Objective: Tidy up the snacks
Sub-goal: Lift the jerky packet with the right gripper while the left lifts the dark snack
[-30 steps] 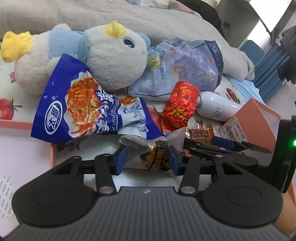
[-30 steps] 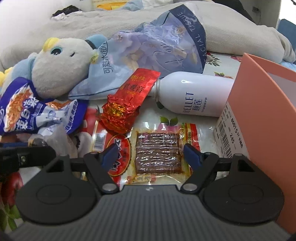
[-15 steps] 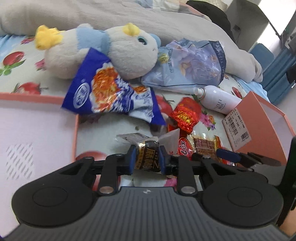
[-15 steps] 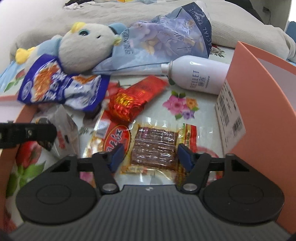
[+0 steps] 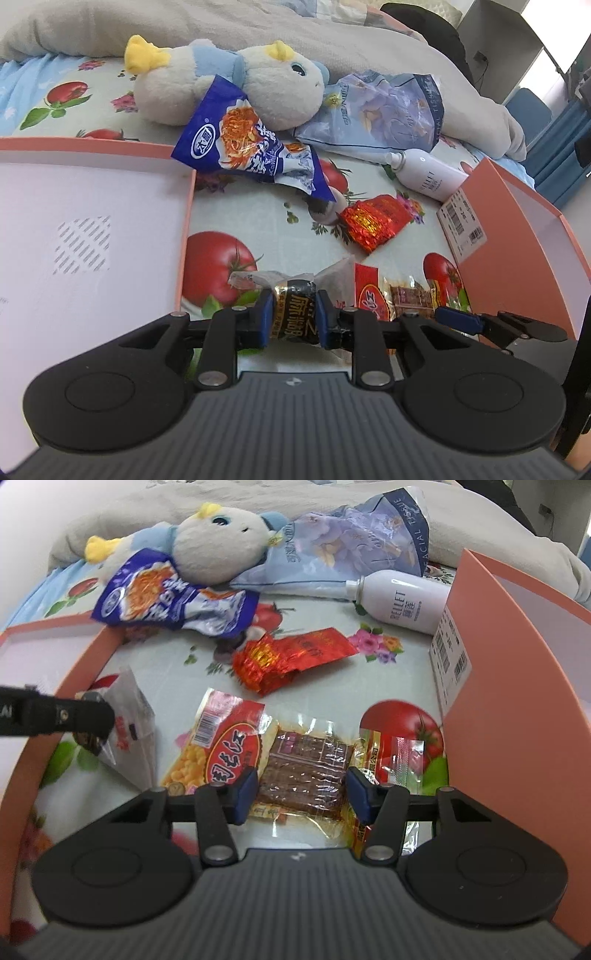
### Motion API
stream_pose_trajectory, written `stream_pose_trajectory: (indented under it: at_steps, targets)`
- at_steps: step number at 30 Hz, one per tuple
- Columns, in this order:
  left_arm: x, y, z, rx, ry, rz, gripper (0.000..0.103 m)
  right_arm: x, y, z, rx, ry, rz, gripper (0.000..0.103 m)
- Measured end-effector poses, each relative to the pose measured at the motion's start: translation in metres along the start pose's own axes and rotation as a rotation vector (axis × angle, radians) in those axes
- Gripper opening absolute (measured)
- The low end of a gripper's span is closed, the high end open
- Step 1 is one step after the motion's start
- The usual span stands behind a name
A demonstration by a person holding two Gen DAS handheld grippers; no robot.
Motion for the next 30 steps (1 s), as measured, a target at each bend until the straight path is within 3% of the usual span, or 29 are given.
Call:
stream_pose_trajectory:
  at_steps: [14,21,22,23,30]
  targets:
    - [0.047,-0.041,-0.005,0.031,0.009,0.014,0.027,0.043,-0.039,0.012,0.045,-0.004,0.034,0.054]
    - [0.076,-0.035,-0.01,0.012,0.017,-0.016,0.027,0.069,-0.038,0.009,0.031,-0.011,0.004,0.051]
    - [0.08,-0.034,-0.011,0.01,0.021,-0.019,0.027,0.074,-0.036,0.009,0.022,-0.003,-0.003,0.044]
    - [0.085,-0.032,-0.012,0.007,0.023,-0.026,0.027,0.078,-0.035,0.009,0.007,0.02,-0.004,0.008]
    - [0.106,-0.04,-0.015,0.016,0.044,-0.056,0.027,0.091,-0.042,0.003,-0.023,0.04,-0.018,0.006]
Point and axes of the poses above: each gripper's, at about its wrist camera, not at the fingertips, and x roughly against the way its jaws point, z to its left, y to its top, the point moved 7 cm from there along -x, roughly the way its jaws point, and after that the axes turned 6 degrees about y, right-handed, at the moved point
